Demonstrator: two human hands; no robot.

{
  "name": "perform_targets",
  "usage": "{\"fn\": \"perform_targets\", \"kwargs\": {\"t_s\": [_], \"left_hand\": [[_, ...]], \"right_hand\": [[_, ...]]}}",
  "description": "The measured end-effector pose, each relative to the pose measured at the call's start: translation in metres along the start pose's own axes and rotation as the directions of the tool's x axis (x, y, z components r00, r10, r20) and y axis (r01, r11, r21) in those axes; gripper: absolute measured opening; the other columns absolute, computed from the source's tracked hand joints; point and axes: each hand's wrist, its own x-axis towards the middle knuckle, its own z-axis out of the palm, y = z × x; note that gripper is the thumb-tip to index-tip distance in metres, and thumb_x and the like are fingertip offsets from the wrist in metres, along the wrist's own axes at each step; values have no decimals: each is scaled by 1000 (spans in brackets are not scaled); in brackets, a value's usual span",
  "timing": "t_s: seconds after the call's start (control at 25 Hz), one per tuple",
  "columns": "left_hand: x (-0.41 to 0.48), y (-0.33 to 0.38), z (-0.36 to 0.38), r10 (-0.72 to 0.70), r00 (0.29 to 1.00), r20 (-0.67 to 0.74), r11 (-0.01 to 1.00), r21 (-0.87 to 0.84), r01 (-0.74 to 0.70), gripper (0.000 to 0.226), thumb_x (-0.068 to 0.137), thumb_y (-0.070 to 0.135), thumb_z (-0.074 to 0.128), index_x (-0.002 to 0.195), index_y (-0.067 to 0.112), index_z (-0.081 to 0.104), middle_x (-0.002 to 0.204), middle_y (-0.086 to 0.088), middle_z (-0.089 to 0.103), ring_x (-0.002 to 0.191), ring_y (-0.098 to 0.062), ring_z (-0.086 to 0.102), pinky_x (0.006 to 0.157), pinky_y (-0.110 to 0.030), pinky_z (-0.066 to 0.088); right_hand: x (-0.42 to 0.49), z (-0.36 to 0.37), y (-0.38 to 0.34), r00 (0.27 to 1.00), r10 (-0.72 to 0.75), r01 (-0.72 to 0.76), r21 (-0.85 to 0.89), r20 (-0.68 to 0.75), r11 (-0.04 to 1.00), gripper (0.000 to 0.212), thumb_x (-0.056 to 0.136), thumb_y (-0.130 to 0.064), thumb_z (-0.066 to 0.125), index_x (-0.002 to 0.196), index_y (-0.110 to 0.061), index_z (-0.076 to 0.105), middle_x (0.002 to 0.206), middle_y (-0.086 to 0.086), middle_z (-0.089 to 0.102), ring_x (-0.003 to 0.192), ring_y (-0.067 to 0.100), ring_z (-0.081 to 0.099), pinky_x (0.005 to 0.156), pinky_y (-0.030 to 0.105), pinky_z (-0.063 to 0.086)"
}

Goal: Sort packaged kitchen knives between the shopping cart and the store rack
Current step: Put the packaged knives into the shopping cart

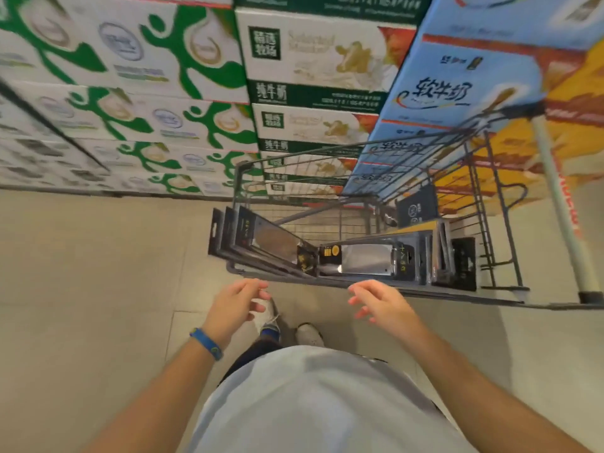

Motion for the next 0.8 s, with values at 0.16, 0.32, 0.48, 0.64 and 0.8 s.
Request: {"fn": "perform_targets", "kwargs": {"t_s": [0.16,0.32,0.48,0.64,0.8], "left_hand": [[56,51,-18,28,992,124,995,95,-40,25,101,17,48,95,15,71,75,1,74,55,-8,63,50,-21,44],[100,86,-29,-26,987,159,994,113,8,19,102,11,51,97,9,69,81,-4,71,61,-13,65,50,-20,50],[119,94,-8,-106,972,212,962,270,46,24,103,19,46,100,13,69,82,-3,72,55,-12,60,43,-14,44],[123,103,10,-124,976,181,947,317,61,25,104,20,46,97,15,69,82,-1,72,53,-9,60,43,-12,44],[117,102,38,-129,987,92,948,302,96,26,104,20,46,91,16,69,83,-3,72,55,-9,63,46,-13,46]], "right_hand": [[19,19,-31,994,70,-68,20,-89,997,15,104,-37,57,99,-33,71,90,-11,77,72,3,70,61,14,48],[55,30,-40,987,-12,-33,-273,-160,961,23,105,-36,54,115,-24,71,106,-4,75,95,16,68,85,34,55],[97,16,-36,984,-10,-101,-597,-180,796,26,105,-39,50,122,-26,65,118,2,67,102,22,62,79,33,48],[144,-25,-32,969,-89,-189,-922,-232,337,40,104,-29,47,142,-18,52,151,13,48,142,37,37,114,54,33],[156,-71,-23,958,-7,-285,-958,-285,24,46,105,-28,43,148,-10,45,154,21,42,143,43,36,116,63,31]]}}
